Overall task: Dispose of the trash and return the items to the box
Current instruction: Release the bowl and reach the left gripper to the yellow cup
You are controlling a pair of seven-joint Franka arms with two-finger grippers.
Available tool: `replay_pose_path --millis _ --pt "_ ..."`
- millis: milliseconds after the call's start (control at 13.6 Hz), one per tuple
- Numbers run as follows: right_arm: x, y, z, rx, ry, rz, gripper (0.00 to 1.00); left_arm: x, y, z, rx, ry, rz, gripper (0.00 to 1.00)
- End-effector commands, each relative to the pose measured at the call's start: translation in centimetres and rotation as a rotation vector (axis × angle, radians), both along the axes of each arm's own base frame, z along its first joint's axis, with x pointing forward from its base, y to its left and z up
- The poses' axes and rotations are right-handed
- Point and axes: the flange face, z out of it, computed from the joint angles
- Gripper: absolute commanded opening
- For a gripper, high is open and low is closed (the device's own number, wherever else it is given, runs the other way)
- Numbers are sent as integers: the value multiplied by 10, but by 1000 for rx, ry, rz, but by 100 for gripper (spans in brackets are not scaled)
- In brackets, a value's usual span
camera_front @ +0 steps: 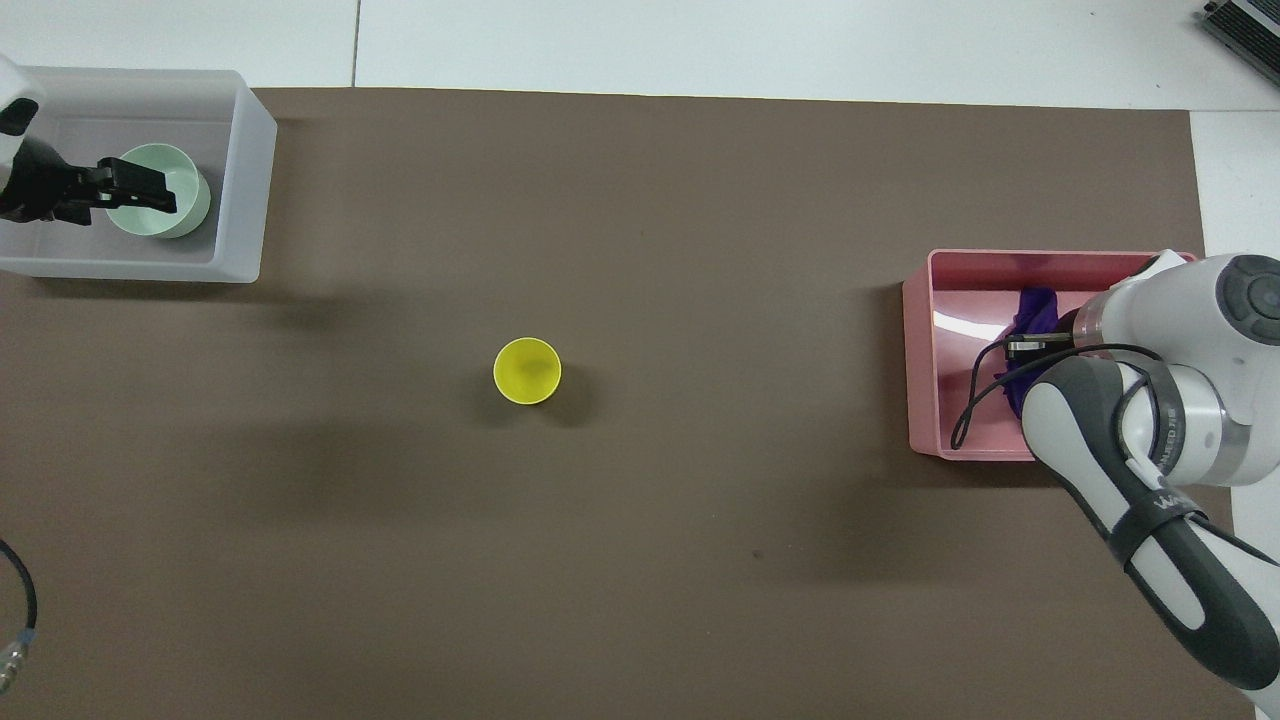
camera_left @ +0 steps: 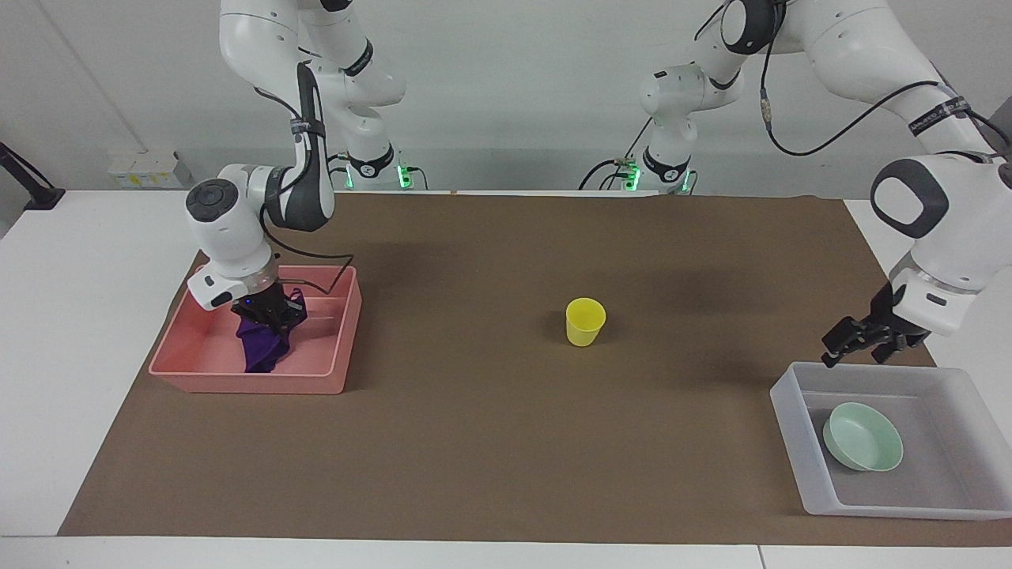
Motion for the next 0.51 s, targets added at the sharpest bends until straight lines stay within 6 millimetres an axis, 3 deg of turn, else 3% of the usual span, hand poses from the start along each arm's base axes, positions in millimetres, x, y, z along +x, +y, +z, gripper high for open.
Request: replay_pose_path --millis 0,220,293,440 --pt "2 -4 0 15 -25 -46 100 -25 -45 -1 -2 20 -8 100" --pt "10 11 32 21 -70 -111 100 -37 -124 -12 52 46 -8 100" --pt "12 18 42 25 -81 -144 100 -40 -142 -14 54 47 -4 100" --pt "10 40 63 34 -93 -163 100 -54 -190 -22 47 36 -15 100"
